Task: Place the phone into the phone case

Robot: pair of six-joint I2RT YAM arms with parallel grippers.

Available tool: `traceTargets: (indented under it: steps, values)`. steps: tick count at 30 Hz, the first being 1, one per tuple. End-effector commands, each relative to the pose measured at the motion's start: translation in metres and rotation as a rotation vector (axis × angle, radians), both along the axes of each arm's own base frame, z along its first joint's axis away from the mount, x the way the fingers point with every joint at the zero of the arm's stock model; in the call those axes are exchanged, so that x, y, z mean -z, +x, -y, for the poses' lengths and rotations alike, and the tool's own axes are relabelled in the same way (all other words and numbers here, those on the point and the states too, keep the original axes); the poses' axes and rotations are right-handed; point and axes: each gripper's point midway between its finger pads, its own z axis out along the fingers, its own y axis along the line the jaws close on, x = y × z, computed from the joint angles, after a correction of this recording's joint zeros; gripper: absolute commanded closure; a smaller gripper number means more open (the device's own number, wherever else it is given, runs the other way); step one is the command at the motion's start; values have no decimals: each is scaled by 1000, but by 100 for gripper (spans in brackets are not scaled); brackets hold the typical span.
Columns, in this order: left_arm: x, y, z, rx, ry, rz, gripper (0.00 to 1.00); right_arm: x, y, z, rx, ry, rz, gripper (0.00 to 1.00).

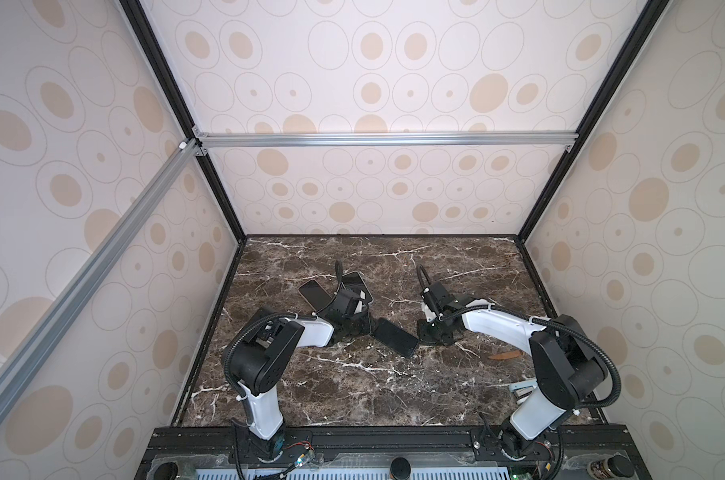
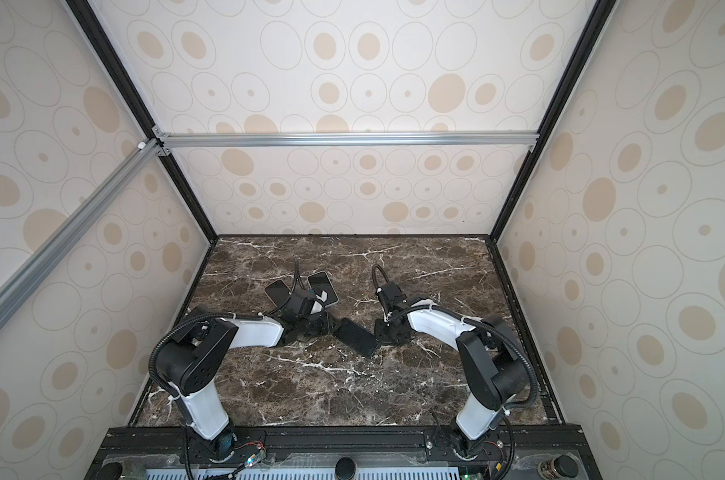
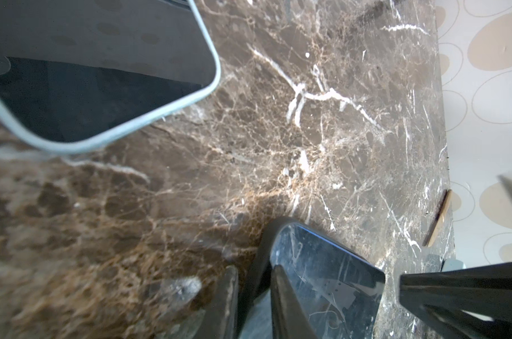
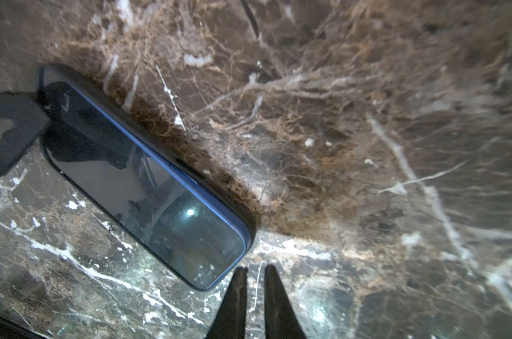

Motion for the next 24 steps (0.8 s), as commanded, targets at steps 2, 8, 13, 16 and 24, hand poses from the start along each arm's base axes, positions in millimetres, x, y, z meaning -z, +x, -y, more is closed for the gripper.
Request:
traceTargets:
  steps: [2, 8, 13, 16, 24]
  values:
    - [-2, -4, -1, 1, -5, -14, 78, 10, -2, -9, 21, 36, -27, 86]
    - [-2, -4, -1, 0, 1, -10, 78, 12, 0, -5, 19, 17, -18, 88]
    - [0, -4, -1, 0, -1, -17, 78, 2, 2, -7, 16, 30, -2, 88]
    - [1, -5, -1, 0, 0, -22, 78, -6, 3, -9, 15, 39, 9, 87]
    - [2, -5, -1, -1, 2, -22, 78, -10, 4, -7, 9, 33, 22, 86]
